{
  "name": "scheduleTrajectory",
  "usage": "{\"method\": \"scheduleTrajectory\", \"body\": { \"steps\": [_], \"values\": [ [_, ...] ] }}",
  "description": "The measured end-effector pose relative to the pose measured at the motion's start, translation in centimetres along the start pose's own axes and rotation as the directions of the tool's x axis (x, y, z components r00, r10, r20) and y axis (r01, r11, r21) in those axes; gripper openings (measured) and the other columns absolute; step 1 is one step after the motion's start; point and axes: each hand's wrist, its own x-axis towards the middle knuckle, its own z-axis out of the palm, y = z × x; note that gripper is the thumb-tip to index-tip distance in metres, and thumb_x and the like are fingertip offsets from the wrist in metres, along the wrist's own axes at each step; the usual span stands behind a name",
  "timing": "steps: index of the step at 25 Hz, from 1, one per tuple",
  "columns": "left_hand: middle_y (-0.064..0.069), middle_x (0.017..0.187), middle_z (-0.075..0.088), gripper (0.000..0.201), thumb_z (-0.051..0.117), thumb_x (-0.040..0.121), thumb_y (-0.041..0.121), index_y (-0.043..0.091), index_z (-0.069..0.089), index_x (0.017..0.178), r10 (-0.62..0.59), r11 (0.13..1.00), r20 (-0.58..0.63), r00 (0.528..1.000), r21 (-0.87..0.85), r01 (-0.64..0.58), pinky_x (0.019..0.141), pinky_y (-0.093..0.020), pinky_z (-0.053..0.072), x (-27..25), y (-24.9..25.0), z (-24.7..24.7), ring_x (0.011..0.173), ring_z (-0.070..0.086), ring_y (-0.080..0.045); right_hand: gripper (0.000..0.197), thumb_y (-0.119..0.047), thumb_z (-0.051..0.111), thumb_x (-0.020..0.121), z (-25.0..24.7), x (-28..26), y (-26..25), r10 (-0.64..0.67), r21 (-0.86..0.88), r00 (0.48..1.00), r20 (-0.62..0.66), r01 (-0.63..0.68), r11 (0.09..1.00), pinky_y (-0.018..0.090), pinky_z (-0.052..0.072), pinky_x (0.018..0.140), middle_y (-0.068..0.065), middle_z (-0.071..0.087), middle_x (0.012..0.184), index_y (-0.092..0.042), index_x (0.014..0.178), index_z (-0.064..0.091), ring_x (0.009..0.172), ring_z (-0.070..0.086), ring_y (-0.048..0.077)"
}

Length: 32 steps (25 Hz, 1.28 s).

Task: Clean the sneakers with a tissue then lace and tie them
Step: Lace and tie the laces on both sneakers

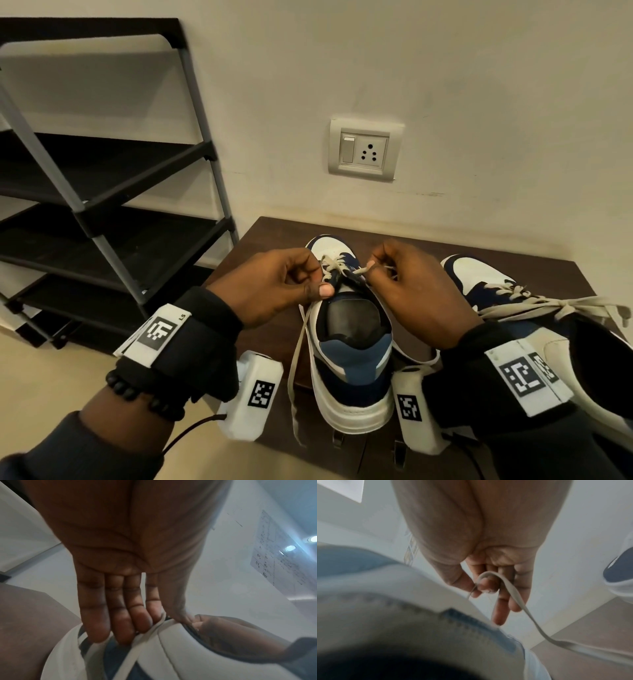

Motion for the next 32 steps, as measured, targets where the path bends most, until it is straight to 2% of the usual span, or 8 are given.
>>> {"method": "scheduleTrajectory", "body": {
  "steps": [5, 11, 16, 20, 23, 26, 29, 32],
  "values": [
    [0.002, 0.085, 0.065, 0.026, 0.064, 0.082, 0.041, 0.018, 0.061, 0.093, 0.006, 1.000, 0.026, 1.000, -0.008, -0.005, 0.075, -0.023, 0.051, -0.1, -0.1, -0.1, 0.079, 0.060, -0.008, 0.011, -0.027, 0.051, 0.093, -4.5, -0.1, 2.1, 0.098, -0.139, 0.994, -0.051, -0.105, 0.985, 0.018, 0.041, 0.067, -0.003, 0.063, 0.083, -0.022, 0.091, 0.060, 0.078, 0.056, 0.009],
    [0.006, 0.082, 0.064, 0.006, 0.055, 0.094, 0.026, 0.020, 0.057, 0.092, 0.081, 0.997, -0.044, 0.996, 0.009, -0.081, 0.077, -0.029, 0.052, 0.0, 0.1, 0.0, 0.078, 0.061, -0.004, 0.028, -0.035, 0.052, 0.094, -1.5, -0.4, 0.2, -0.078, -0.031, 0.990, 0.114, 0.082, 0.996, 0.024, 0.045, 0.092, -0.015, 0.062, 0.116, -0.030, 0.120, 0.061, 0.108, 0.055, 0.001],
    [0.000, 0.074, 0.059, 0.009, 0.053, 0.095, 0.022, 0.016, 0.051, 0.089, 0.046, 0.997, -0.056, 0.997, 0.059, -0.042, 0.068, -0.034, 0.057, 0.0, -0.1, -0.3, 0.066, 0.060, -0.015, 0.008, -0.030, 0.054, 0.094, -0.1, -0.2, 0.1, -0.080, -0.022, 0.994, 0.080, 0.082, 0.996, 0.021, 0.045, 0.070, -0.011, 0.062, 0.082, -0.026, 0.091, 0.061, 0.079, 0.056, 0.002],
    [0.008, 0.068, 0.049, 0.014, 0.056, 0.094, 0.027, 0.019, 0.048, 0.086, 0.072, 0.993, -0.092, 0.993, 0.101, -0.062, 0.051, -0.021, 0.043, 0.1, -0.2, -0.9, 0.053, 0.044, -0.001, 0.011, -0.033, 0.055, 0.093, -2.9, 0.0, 1.5, -0.015, -0.110, 0.998, 0.056, 0.021, 0.994, 0.018, 0.037, 0.058, -0.009, 0.059, 0.072, -0.026, 0.085, 0.059, 0.068, 0.054, 0.003],
    [0.006, 0.070, 0.054, 0.020, 0.064, 0.083, 0.040, 0.022, 0.057, 0.090, 0.024, 0.997, -0.115, 0.993, 0.077, -0.015, 0.057, -0.019, 0.042, -0.2, -0.3, -2.4, 0.057, 0.047, 0.000, 0.012, -0.037, 0.054, 0.092, -5.1, -0.3, 1.6, 0.006, -0.114, 1.000, 0.026, -0.003, 0.993, 0.015, 0.034, 0.058, -0.013, 0.056, 0.071, -0.028, 0.088, 0.060, 0.066, 0.053, -0.004],
    [0.001, 0.086, 0.065, 0.026, 0.062, 0.078, 0.044, 0.022, 0.064, 0.092, -0.064, 0.987, -0.137, 0.989, 0.135, 0.083, 0.079, -0.033, 0.051, -1.8, -0.4, -4.8, 0.079, 0.061, -0.013, 0.015, -0.048, 0.055, 0.086, -7.4, -1.0, 0.8, 0.010, -0.106, 0.999, 0.048, -0.005, 0.994, 0.022, 0.044, 0.061, -0.011, 0.059, 0.070, -0.033, 0.087, 0.061, 0.066, 0.056, 0.001],
    [0.000, 0.086, 0.066, 0.025, 0.056, 0.077, 0.044, 0.026, 0.064, 0.092, -0.094, 0.995, -0.296, 0.951, 0.002, 0.099, 0.074, -0.039, 0.051, -4.6, -0.2, -8.3, 0.078, 0.061, -0.028, 0.016, -0.044, 0.058, 0.085, -10.0, -2.1, -0.9, -0.037, -0.001, 0.999, 0.000, 0.037, 0.999, 0.039, 0.048, 0.068, -0.001, 0.063, 0.071, -0.032, 0.092, 0.065, 0.064, 0.058, 0.011],
    [0.004, 0.082, 0.062, 0.019, 0.056, 0.080, 0.051, 0.034, 0.061, 0.088, -0.061, 0.990, -0.599, 0.799, 0.064, 0.123, 0.061, -0.034, 0.048, -6.5, -1.4, -11.6, 0.070, 0.058, -0.028, 0.024, -0.050, 0.060, 0.080, -12.0, -2.7, -2.2, -0.057, 0.130, 0.979, -0.196, 0.084, 0.988, 0.042, 0.052, 0.073, -0.001, 0.067, 0.084, -0.034, 0.096, 0.067, 0.069, 0.060, 0.012]
  ]
}}
